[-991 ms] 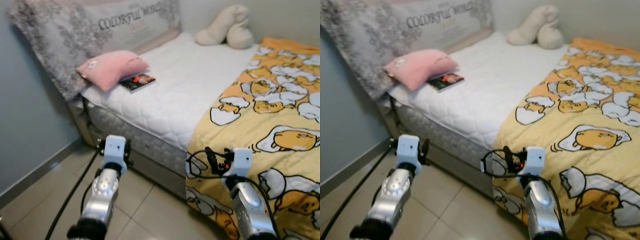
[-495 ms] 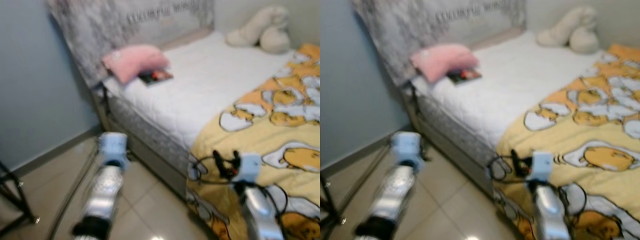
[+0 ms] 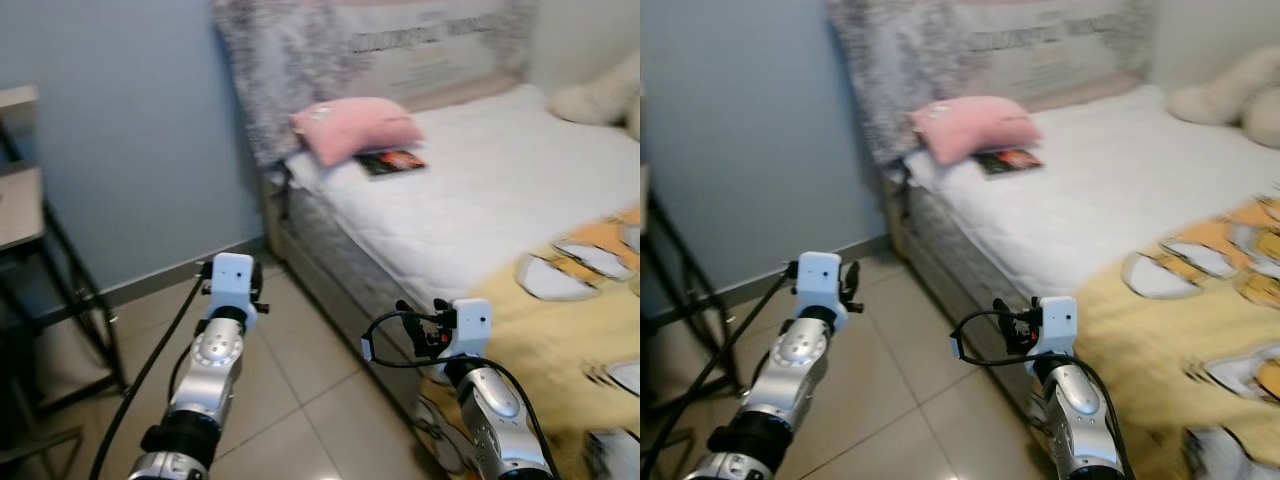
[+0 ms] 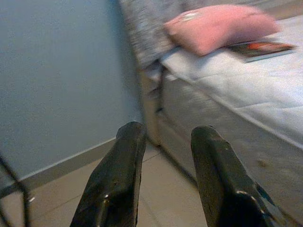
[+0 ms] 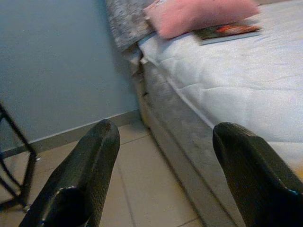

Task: Clean up the room

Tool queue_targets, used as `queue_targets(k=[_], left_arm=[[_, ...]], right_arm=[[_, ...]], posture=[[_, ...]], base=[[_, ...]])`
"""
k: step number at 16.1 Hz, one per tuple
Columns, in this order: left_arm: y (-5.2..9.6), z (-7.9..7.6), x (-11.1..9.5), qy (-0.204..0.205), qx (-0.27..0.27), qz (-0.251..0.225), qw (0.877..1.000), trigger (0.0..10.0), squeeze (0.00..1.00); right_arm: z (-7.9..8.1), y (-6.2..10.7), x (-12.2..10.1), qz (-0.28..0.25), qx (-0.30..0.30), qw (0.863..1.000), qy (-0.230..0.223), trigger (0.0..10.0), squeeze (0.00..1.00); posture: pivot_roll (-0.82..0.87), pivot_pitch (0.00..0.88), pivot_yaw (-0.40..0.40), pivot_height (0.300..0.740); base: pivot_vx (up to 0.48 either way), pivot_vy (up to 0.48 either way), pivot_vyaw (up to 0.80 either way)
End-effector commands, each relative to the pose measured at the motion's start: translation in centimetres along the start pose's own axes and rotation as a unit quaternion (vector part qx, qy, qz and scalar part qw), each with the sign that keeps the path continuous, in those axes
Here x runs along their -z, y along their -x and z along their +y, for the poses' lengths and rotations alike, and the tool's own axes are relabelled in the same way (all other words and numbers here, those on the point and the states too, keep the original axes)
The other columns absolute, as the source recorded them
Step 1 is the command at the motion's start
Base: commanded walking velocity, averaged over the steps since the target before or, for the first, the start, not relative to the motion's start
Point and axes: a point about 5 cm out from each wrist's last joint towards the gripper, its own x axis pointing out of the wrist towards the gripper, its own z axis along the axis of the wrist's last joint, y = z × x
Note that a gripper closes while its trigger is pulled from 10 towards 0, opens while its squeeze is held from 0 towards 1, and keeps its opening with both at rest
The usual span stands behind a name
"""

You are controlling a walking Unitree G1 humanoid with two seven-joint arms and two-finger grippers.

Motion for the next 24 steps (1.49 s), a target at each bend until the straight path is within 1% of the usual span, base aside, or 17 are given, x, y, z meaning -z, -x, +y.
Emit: queue_targets(k=[1, 4, 5, 7, 9, 10, 11, 12, 14, 15, 16, 17, 19, 20, 21, 22, 24], left_arm=[[0.1, -0.1, 0.3, -0.005, 0.001, 0.005, 1.0, 10.0, 0.0], [-0.3, -0.1, 0.0, 0.001, -0.008, 0.005, 1.0, 10.0, 0.0], [-0.4, -0.2, -0.4, -0.007, -0.007, -0.007, 1.0, 10.0, 0.0], [-0.6, 0.1, -0.8, -0.01, -0.013, -0.014, 1.0, 10.0, 0.0], [-0.7, 0.6, -0.7, -0.011, -0.02, -0.011, 1.0, 10.0, 0.0], [-0.6, 0.7, -0.6, -0.004, -0.023, -0.01, 1.0, 10.0, 0.0], [-0.6, 0.6, -0.4, -0.008, -0.026, -0.008, 1.0, 10.0, 0.0], [-0.2, 0.4, -0.4, 0.002, -0.014, -0.012, 1.0, 10.0, 0.0], [0.8, 1.0, 0.3, -0.008, -0.019, -0.014, 1.0, 10.0, 0.0], [1.1, 1.0, 1.1, -0.007, -0.019, 0.004, 1.0, 10.0, 0.0], [1.0, 0.7, 1.1, -0.012, -0.018, 0.004, 1.0, 10.0, 0.0], [0.6, 0.4, 0.4, -0.032, -0.014, -0.013, 0.999, 10.0, 0.0], [0.3, 0.1, -0.3, -0.031, 0.001, -0.025, 0.999, 10.0, 0.0], [0.4, -0.1, -0.8, -0.027, 0.012, -0.04, 0.999, 10.0, 0.0], [0.4, 0.0, -1.0, -0.026, 0.009, -0.045, 0.999, 10.0, 0.0], [0.2, 0.1, -1.2, -0.015, 0.0, -0.05, 0.999, 10.0, 0.0], [0.2, -0.2, -1.7, -0.03, 0.01, -0.073, 0.997, 10.0, 0.0]], right_arm=[[-0.1, -0.1, 0.0, 0.003, 0.003, 1.0, -0.01, 10.0, 0.0], [-0.4, -0.3, 0.1, 0.005, 0.014, 1.0, -0.018, 10.0, 0.0], [-0.3, -0.4, 0.0, 0.002, 0.012, 1.0, -0.019, 10.0, 0.0], [-0.3, -0.6, -0.3, -0.007, 0.016, 1.0, -0.022, 10.0, 0.0], [-0.4, -0.8, -0.8, -0.02, 0.018, 0.999, -0.042, 10.0, 0.0], [-0.5, -0.9, -0.9, -0.02, 0.017, 0.999, -0.04, 10.0, 0.0], [-0.6, -0.9, -0.8, -0.018, 0.018, 0.999, -0.038, 10.0, 0.0], [-0.8, -0.8, -0.7, -0.014, 0.018, 0.999, -0.037, 10.0, 0.0], [-1.1, -0.2, -0.2, -0.009, 0.021, 0.999, -0.04, 10.0, 0.0], [-1.0, 0.2, 0.3, -0.002, 0.016, 0.999, -0.044, 10.0, 0.0], [-0.6, 0.4, 0.8, 0.007, 0.006, 0.999, -0.043, 10.0, 0.0], [-0.4, 0.2, 0.9, 0.01, 0.001, 0.999, -0.045, 10.0, 0.0], [-0.1, -0.2, 0.4, -0.004, 0.001, 0.999, -0.042, 10.0, 0.0], [0.2, -0.4, -0.1, -0.022, -0.007, 1.0, -0.021, 10.0, 0.0], [-0.1, -0.5, -0.3, -0.029, 0.008, 0.999, -0.019, 10.0, 0.0], [-0.8, -0.6, -0.5, -0.031, 0.03, 0.999, -0.025, 10.0, 0.0], [-1.4, -0.6, -0.8, -0.038, 0.044, 0.998, -0.021, 10.0, 0.0]], posture=[[0.1, 0.0, 0.046, 0.74], [0.11, 0.0, 0.046, 0.74], [0.11, 0.0, 0.046, 0.74], [0.11, 0.0, 0.046, 0.74], [0.12, 0.0, 0.042, 0.74], [0.12, 0.0, 0.042, 0.74], [0.12, 0.0, 0.041, 0.74], [0.12, 0.0, 0.04, 0.74], [0.12, 0.0, 0.039, 0.74], [0.14, 0.0, 0.033, 0.74], [0.14, 0.0, 0.031, 0.74], [0.14, 0.0, 0.029, 0.74], [0.14, 0.0, 0.028, 0.74], [0.14, 0.0, 0.029, 0.74], [0.14, 0.0, 0.027, 0.74], [0.14, 0.0, 0.03, 0.74], [0.14, 0.0, 0.028, 0.74]], base=[[0.48, 0.0, 0.52], [0.48, 0.0, 0.52], [0.48, 0.0, 0.52], [0.48, 0.0, 0.52], [0.48, 0.0, 0.54], [0.0, 0.0, 0.54], [0.0, 0.0, 0.54], [0.0, 0.0, 0.54], [0.0, 0.0, 0.55], [0.0, 0.0, 0.54], [0.0, 0.0, 0.55], [0.0, 0.0, 0.54], [0.0, 0.0, 0.54], [0.48, 0.0, 0.58], [0.48, 0.0, 0.64], [0.48, 0.0, 0.0], [0.48, 0.0, 0.0]])
